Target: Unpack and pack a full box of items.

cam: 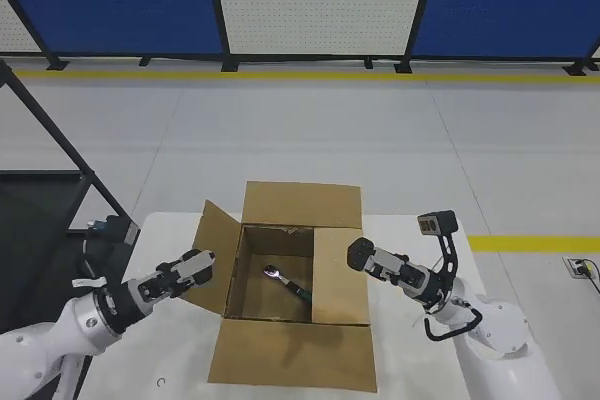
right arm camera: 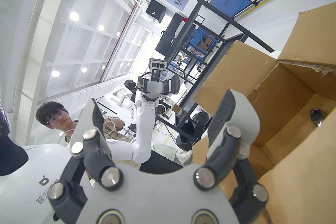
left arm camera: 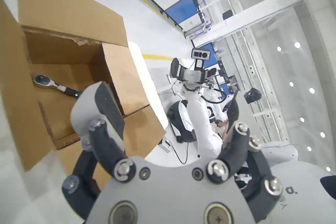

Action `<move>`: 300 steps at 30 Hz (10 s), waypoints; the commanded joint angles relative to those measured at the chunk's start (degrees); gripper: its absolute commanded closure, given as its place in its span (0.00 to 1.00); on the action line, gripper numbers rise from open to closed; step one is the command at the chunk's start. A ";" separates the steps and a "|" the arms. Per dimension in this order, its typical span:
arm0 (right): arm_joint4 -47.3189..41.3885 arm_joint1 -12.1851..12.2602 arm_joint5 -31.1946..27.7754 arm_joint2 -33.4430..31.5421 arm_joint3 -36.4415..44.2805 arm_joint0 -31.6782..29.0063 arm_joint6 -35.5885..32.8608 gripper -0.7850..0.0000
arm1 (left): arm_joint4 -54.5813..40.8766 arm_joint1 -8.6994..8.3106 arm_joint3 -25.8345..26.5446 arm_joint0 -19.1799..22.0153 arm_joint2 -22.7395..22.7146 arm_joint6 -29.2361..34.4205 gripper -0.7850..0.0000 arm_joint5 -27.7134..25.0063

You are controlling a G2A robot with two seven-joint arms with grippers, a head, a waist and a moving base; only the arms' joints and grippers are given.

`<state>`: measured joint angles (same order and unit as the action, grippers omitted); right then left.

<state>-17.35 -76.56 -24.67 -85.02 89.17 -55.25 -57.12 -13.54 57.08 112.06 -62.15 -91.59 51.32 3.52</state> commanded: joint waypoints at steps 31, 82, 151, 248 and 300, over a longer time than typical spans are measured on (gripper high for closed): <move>-3.10 2.58 0.10 -5.77 5.26 -9.54 -1.25 0.00 | 5.24 5.38 -26.84 22.06 35.35 -1.78 0.00 3.88; -8.89 6.64 -4.42 -12.38 14.76 -19.28 -4.62 0.00 | -5.77 24.13 -50.44 45.95 59.54 -15.04 0.00 -10.63; 27.40 4.58 22.30 30.64 -0.19 25.07 7.08 0.00 | -10.61 10.04 -0.48 -23.08 -29.24 -13.72 0.00 -23.13; 55.38 -25.99 20.36 68.49 -64.47 50.28 9.05 0.14 | -12.06 8.67 3.77 -28.23 -27.32 -16.69 0.00 -20.54; 60.72 -34.20 13.39 65.77 -80.10 48.96 7.92 0.76 | -11.93 9.05 5.12 -32.28 -28.44 -21.01 0.00 -23.60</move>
<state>43.29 -110.73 -11.14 -19.23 9.11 -6.28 -49.10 -25.49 66.13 117.19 -94.38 -119.98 30.34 -20.07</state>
